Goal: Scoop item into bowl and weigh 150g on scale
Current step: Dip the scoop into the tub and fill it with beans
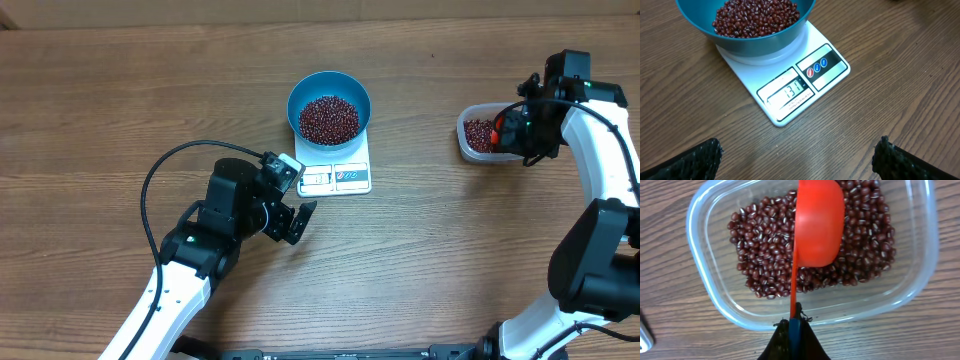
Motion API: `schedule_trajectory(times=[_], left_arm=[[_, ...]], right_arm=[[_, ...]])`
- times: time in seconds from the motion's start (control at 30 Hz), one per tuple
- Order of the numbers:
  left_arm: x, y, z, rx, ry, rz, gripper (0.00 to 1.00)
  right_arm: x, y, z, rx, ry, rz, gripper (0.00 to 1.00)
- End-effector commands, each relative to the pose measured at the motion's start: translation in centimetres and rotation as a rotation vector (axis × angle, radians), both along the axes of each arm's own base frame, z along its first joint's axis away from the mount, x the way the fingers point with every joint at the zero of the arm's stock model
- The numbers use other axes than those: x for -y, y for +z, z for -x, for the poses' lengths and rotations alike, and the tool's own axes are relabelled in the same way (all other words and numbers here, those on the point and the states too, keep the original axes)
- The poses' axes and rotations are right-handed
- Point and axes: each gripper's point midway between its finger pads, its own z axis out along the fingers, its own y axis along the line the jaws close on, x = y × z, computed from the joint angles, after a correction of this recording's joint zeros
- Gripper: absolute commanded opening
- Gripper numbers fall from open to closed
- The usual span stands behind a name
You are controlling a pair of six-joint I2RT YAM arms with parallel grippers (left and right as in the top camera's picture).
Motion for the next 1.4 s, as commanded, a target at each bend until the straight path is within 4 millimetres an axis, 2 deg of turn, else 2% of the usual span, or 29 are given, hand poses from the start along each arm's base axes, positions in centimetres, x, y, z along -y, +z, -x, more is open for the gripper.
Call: schedule_trajectory(times=[0.0, 0.37, 0.53, 0.7, 0.8, 1.1, 1.37], left_arm=[[0.2, 0.8, -0.4, 0.009, 0.002, 0.020, 0.99], [0.2, 0.8, -0.4, 0.009, 0.002, 0.020, 1.00], [0.2, 0.8, -0.4, 0.009, 0.002, 0.020, 1.00], [0.2, 0.8, -0.4, 0.009, 0.002, 0.020, 0.99], [0.2, 0.8, -0.4, 0.009, 0.002, 0.020, 1.00], [0.2, 0.8, -0.4, 0.009, 0.002, 0.020, 1.00], [0.2, 0.8, -0.4, 0.009, 0.002, 0.020, 1.00]], right_arm=[[-0.7, -0.6, 0.0, -0.007, 0.028, -0.030, 0.04], [-2.2, -0.8, -0.2, -0.009, 0.070, -0.050, 0.04], [-3.2, -2.0, 0.1, -0.050, 0.091, -0.061, 0.04], [-5.2, -2.2, 0.1, -0.048, 0.153, -0.157, 0.04], [-5.7, -1.9, 0.0, -0.035, 0.151, -0.208, 0.04], [-5.1, -0.3, -0.3, 0.036, 0.113, -0.402, 0.04], [-2.5, 0.9, -0.4, 0.097, 0.020, -0.526, 0.04]])
